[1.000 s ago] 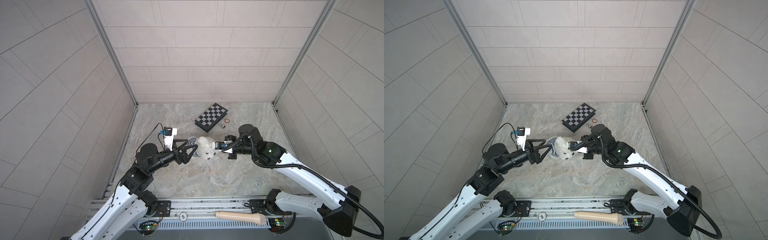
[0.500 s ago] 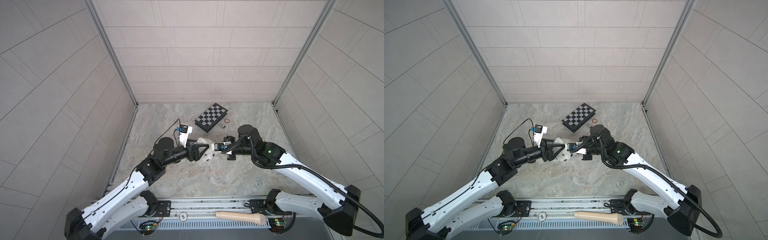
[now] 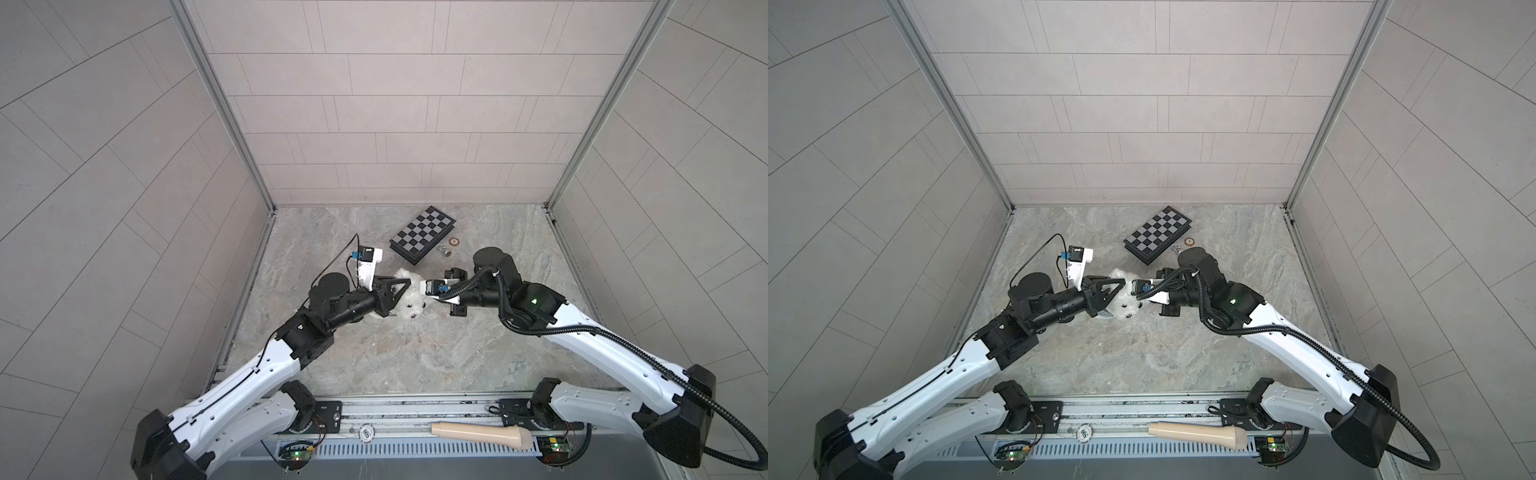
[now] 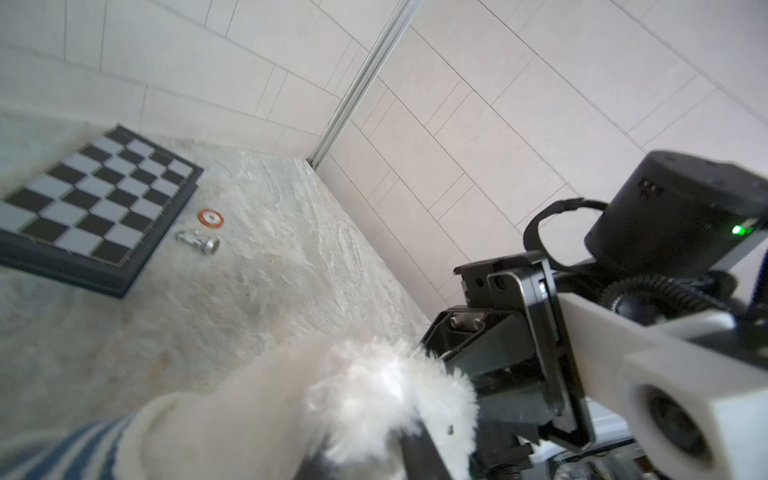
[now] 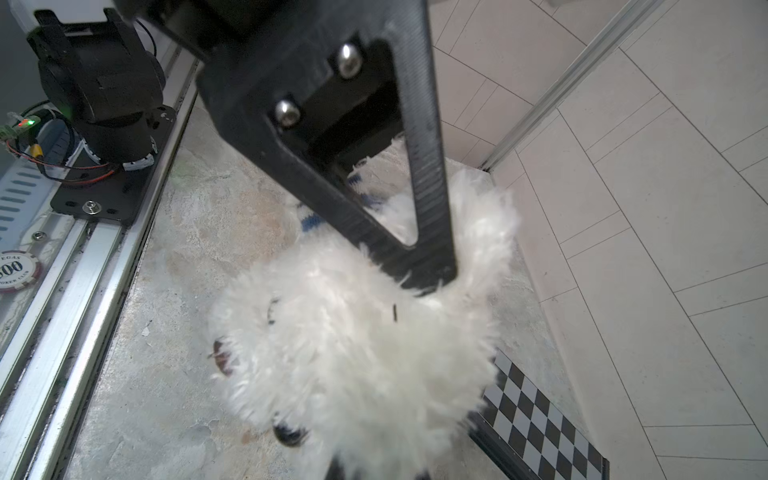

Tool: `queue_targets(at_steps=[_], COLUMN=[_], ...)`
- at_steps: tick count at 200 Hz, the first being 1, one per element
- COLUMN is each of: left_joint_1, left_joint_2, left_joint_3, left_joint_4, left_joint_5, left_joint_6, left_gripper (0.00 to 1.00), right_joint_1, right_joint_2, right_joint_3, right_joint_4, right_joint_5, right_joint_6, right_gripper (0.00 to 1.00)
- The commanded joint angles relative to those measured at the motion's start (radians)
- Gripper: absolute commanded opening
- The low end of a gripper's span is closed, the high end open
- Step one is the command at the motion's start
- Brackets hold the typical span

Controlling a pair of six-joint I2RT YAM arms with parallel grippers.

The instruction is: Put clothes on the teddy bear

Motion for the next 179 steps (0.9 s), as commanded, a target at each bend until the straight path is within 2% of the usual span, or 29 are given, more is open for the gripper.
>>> queue_targets(at_steps=[1, 18, 36, 48, 74, 108, 127, 161, 179], left_joint_1=[0.001, 0.042, 0.133, 0.188, 0.251, 0.275, 0.275, 0.274, 0.274], left_joint_2=[-0.020, -0.035, -0.049, -0.049, -0.047, -0.052, -0.058, -0.075, -0.085], left_joint_3=[0.000, -0.013, -0.058, -0.074, -0.075, -0.118, -0.128, -0.145, -0.151], left_joint_4=[0.034, 0.067, 0.189, 0.259, 0.326, 0.603, 0.699, 0.847, 0.902], left_joint_5=[0.013, 0.042, 0.120, 0.169, 0.219, 0.314, 0.345, 0.350, 0.349], left_joint_6=[0.014, -0.012, -0.100, -0.153, -0.192, -0.314, -0.352, -0.428, -0.461], left_gripper=[0.07, 0.00, 0.00, 0.00, 0.00, 0.00, 0.00, 0.00, 0.00], right_joint_1=[0.013, 0.013, 0.014, 0.013, 0.011, -0.029, -0.046, -0.079, -0.081], right_joint_2=[-0.029, -0.047, -0.069, -0.097, -0.181, -0.285, -0.323, -0.293, -0.278], right_joint_3=[-0.011, -0.030, -0.064, -0.101, -0.214, -0.385, -0.470, -0.518, -0.537], right_joint_4=[0.128, 0.143, 0.190, 0.242, 0.407, 0.642, 0.788, 0.982, 1.078], right_joint_5=[-0.022, -0.007, 0.030, 0.041, 0.066, 0.062, 0.027, -0.047, -0.120], right_joint_6=[0.015, 0.015, 0.068, 0.104, 0.212, 0.323, 0.400, 0.537, 0.561], right_gripper=[0.11, 0.21, 0.29, 0.40, 0.53, 0.53, 0.54, 0.55, 0.55])
